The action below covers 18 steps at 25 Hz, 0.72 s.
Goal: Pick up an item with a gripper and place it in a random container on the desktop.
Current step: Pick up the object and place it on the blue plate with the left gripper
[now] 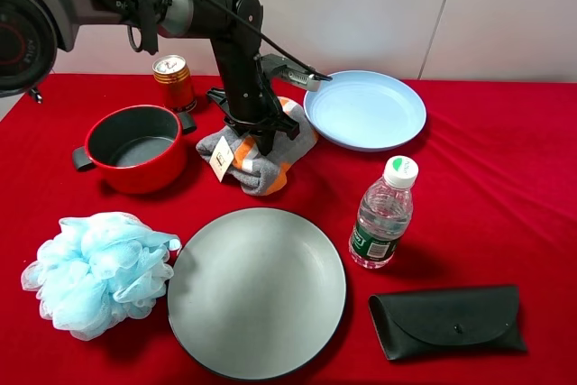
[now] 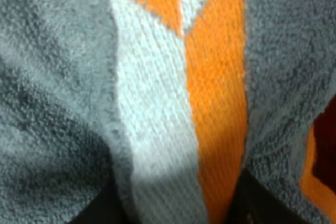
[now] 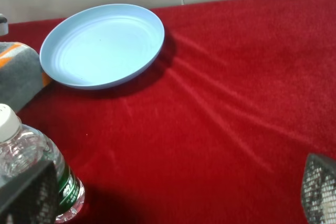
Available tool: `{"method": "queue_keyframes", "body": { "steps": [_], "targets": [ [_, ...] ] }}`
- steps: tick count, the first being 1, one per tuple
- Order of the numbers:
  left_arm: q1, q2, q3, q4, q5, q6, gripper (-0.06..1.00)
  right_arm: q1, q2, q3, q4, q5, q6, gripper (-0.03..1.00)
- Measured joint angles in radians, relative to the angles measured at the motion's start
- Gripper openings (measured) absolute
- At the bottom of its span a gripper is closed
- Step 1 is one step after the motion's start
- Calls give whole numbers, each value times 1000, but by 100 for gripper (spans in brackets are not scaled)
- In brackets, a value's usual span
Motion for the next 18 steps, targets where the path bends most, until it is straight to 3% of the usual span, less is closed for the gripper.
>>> {"method": "queue_keyframes", "body": {
  "steps": [14,18],
  "targets": [
    [0,20,-255,61,271,0,30,0,0,0,0,0,0,69],
    [0,20,-334,70,271,0,30,0,0,0,0,0,0,69]
  ]
}}
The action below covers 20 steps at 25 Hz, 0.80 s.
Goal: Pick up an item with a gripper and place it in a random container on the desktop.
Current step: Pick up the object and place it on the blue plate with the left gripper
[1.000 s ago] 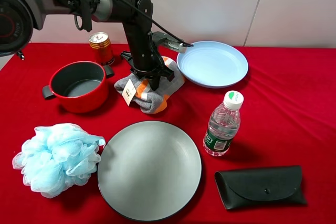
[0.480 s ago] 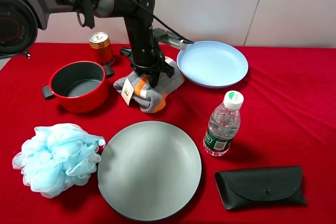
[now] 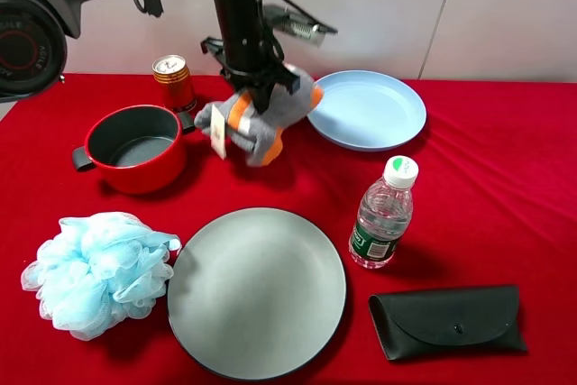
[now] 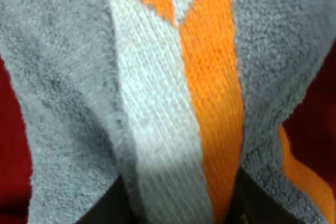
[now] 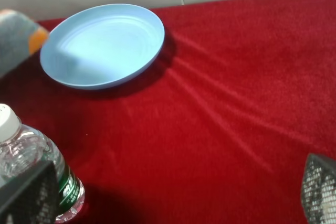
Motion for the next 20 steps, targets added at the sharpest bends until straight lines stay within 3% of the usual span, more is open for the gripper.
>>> {"method": "queue_keyframes", "body": {
  "steps": [20],
  "targets": [
    [-25,-126,-51,2,3,-30,30,0,0,0,2,0,0,69]
  ]
}}
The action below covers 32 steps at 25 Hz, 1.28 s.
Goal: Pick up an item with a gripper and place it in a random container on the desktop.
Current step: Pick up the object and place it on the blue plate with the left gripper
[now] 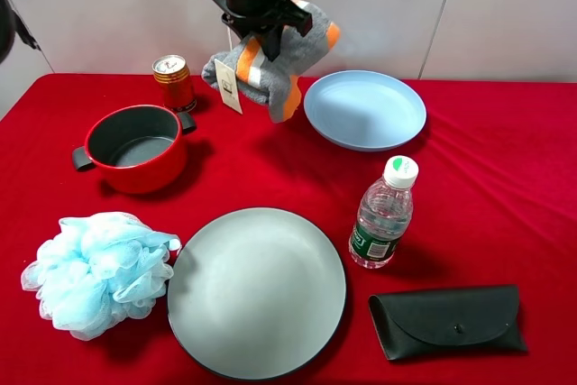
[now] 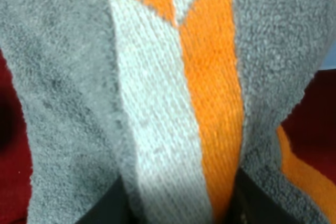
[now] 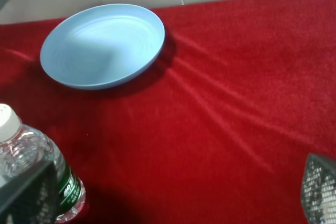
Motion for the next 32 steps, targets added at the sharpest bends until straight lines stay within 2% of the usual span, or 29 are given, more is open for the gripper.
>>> {"method": "queue_keyframes", "body": {
  "steps": [22,32],
  "targets": [
    [-31,-146,0,-5,2,-19,29,0,0,0,5,0,0,69],
    [-64,-137,0,25,-13,-26,29,0,0,0,5,0,0,69]
  ]
}}
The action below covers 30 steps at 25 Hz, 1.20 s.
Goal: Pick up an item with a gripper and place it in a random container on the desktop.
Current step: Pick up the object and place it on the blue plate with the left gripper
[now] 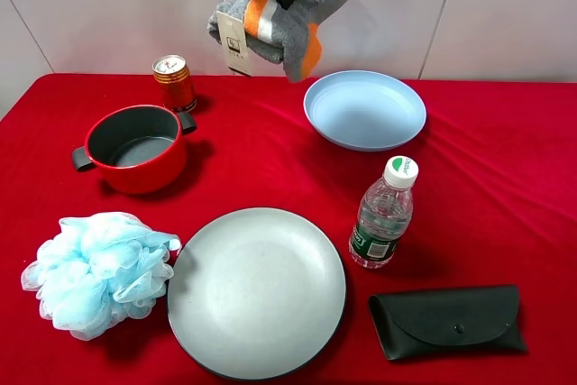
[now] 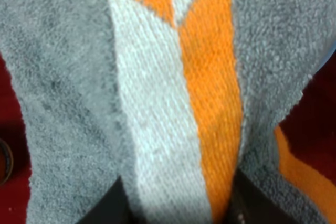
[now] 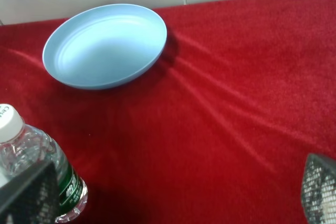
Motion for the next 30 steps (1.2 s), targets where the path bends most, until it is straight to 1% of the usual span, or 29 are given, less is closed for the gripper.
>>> {"method": "queue_keyframes", "body": {
  "steps": [7,14,18,27,30],
  "targets": [
    [-17,66,0,0,-126,-21,29,0,0,0,0,0,0,69],
    [-36,92,0,-4,-155,-37,29,0,0,0,0,0,0,69],
    [-53,93,0,11,-174,-38,29,0,0,0,0,0,0,69],
    [-79,187,0,24,-412,-38,29,0,0,0,0,-1,0,69],
    [-79,231,0,24,-469,-38,29,0,0,0,0,-1,0,69]
  ]
}}
